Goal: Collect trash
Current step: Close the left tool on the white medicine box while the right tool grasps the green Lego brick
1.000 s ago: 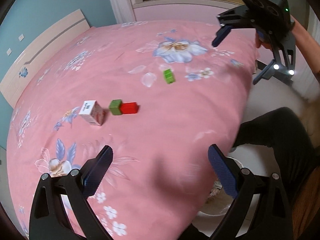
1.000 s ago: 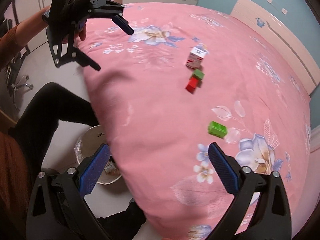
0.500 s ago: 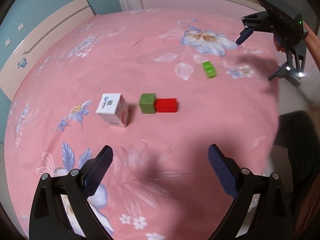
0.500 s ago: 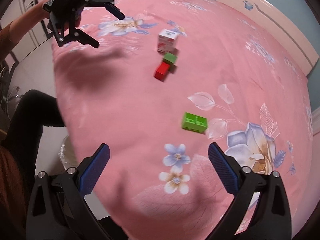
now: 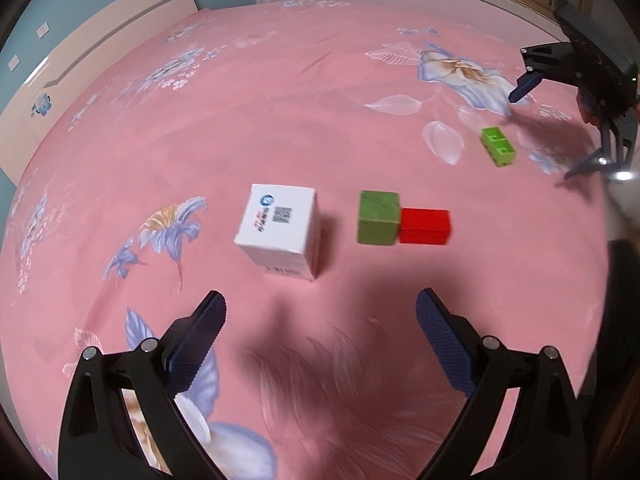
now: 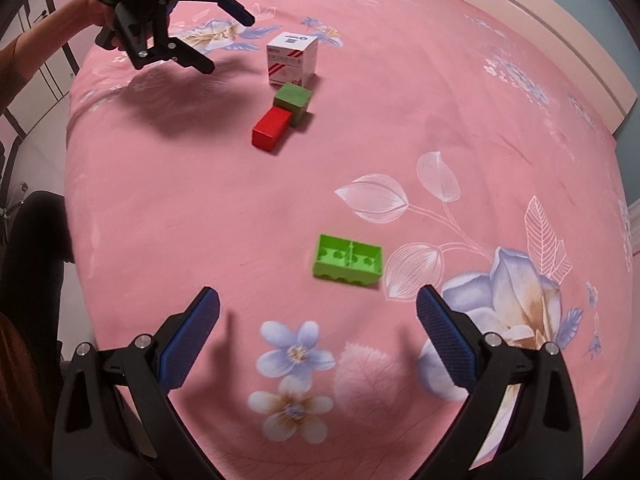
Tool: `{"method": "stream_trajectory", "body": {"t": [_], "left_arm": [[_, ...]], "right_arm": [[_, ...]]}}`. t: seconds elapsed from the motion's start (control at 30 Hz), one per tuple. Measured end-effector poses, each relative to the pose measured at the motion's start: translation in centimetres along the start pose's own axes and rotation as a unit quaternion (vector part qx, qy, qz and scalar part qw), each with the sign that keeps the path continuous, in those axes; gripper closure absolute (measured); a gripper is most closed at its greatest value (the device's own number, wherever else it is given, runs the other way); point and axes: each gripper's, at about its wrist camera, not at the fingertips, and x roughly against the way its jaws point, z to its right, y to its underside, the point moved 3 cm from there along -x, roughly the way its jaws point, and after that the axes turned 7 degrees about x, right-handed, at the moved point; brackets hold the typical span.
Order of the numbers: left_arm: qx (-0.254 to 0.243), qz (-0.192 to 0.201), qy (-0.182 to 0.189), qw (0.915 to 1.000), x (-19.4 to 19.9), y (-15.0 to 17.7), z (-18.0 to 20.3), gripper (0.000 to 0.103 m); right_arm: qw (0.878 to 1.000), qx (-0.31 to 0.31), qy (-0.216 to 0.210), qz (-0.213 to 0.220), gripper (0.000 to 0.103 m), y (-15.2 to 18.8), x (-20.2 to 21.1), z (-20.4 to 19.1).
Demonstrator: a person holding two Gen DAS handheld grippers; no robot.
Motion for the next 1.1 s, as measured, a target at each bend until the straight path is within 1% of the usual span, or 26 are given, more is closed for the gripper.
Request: {"method": "stream_trajectory", "body": {"t": [0.07, 0.2, 0.4, 0.6, 0.8, 0.83, 0.87, 0.9, 1.0, 1.03, 1.07, 1.1], "left_arm": [[0.000, -0.004, -0.002, 1.0000, -0.7, -0.3, -0.5, 0.006], [0.005, -0.014, 0.006, 0.9999, -2.2, -1.0, -1.4, 0.006], [-0.010, -0.013, 0.025, 0.9995, -3.4, -1.8, -1.1, 0.006], [-0.015, -0.018, 0.032, 0.9992, -4.4, -2.3, -1.3, 0.006], [-0.015, -0.011, 0.038, 0.9991, -4.8, -2.5, -1.6, 0.007], [-0.016, -0.011, 0.040, 0.9990, -4.9, -2.5, -1.6, 0.008], [-0.018, -0.011, 0.043, 0.9989, -4.9, -2.6, -1.5, 0.017], [-0.021, -0.015, 0.045, 0.9987, -5.0, -2.6, -1.5, 0.024], [-0.021, -0.018, 0.040, 0.9988, -5.3, -2.7, -1.7, 0.029], [-0.020, -0.017, 0.037, 0.9990, -5.4, -2.8, -1.8, 0.031], [-0.013, -0.019, 0.037, 0.9991, -5.5, -2.8, -2.0, 0.034], [-0.010, -0.021, 0.042, 0.9988, -5.5, -2.8, -2.1, 0.038]], "right_arm": [[1.000, -0.002, 0.000, -0.001, 0.007, -0.2, -0.4, 0.4], [1.000, -0.012, -0.004, -0.001, 0.007, -0.6, -1.2, 1.3], [1.000, -0.021, -0.013, 0.000, 0.007, -0.7, -2.2, 2.0], [0.999, -0.032, -0.025, -0.003, 0.007, -0.5, -3.3, 2.6], [0.999, -0.032, -0.029, 0.005, 0.007, -0.7, -3.9, 2.8], [0.999, -0.031, -0.029, 0.004, 0.009, -0.8, -3.9, 2.7], [0.999, -0.029, -0.031, 0.003, 0.018, -0.9, -4.0, 2.7], [0.999, -0.027, -0.032, 0.002, 0.020, -1.0, -4.1, 2.7], [0.999, -0.028, -0.031, 0.000, 0.022, -1.1, -4.2, 2.8], [0.999, -0.028, -0.032, 0.001, 0.025, -1.2, -4.2, 2.7], [0.999, -0.027, -0.035, 0.000, 0.031, -1.2, -4.3, 2.7], [0.999, -0.026, -0.034, -0.002, 0.033, -1.3, -4.4, 2.7]]}}
